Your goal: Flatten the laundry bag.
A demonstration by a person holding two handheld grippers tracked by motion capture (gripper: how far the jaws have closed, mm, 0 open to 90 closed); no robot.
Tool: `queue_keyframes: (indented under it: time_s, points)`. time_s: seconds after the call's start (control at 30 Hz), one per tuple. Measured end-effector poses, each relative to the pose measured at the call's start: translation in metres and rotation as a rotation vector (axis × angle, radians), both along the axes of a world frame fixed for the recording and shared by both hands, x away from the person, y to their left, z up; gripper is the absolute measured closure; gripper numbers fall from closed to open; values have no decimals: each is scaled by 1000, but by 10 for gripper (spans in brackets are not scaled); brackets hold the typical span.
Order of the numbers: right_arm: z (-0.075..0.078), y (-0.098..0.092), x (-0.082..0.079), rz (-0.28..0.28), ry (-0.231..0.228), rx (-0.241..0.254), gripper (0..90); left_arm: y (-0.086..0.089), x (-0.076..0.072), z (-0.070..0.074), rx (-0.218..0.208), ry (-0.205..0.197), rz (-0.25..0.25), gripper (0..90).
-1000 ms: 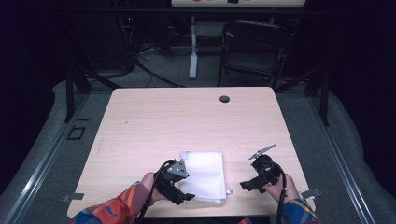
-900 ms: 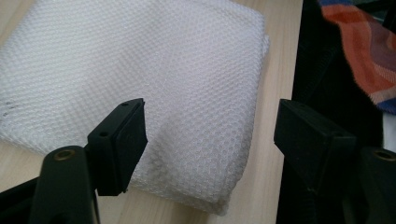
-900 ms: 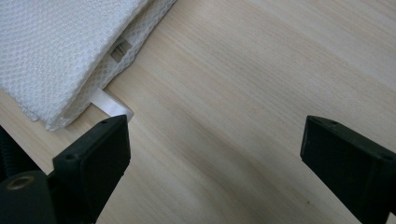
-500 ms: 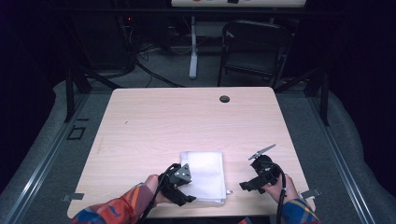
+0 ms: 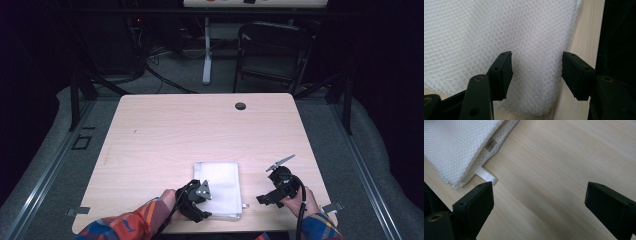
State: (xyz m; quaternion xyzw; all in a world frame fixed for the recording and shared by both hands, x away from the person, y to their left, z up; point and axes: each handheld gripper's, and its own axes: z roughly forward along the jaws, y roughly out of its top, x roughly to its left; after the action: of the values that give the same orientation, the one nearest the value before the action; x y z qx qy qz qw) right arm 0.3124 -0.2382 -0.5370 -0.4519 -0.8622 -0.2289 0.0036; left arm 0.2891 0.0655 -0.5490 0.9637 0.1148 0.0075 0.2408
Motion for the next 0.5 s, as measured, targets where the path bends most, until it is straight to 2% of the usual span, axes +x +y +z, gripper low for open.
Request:
queue_keyframes:
  time_s: [0.13,0.17,0.47,0.5]
  points:
    - [0,-1,0,6,0,-10,82,-2,-1,-2,13,-18,6,471]
    - [1,-2,1,28,4,-28,82,-2,0,-2,16,-21,2,484]
    - [0,-1,1,14,12,-21,82,-2,3,0,20,-40,1,631]
    - [-1,0,0,4,8,-10,82,-2,3,0,13,-39,16,637]
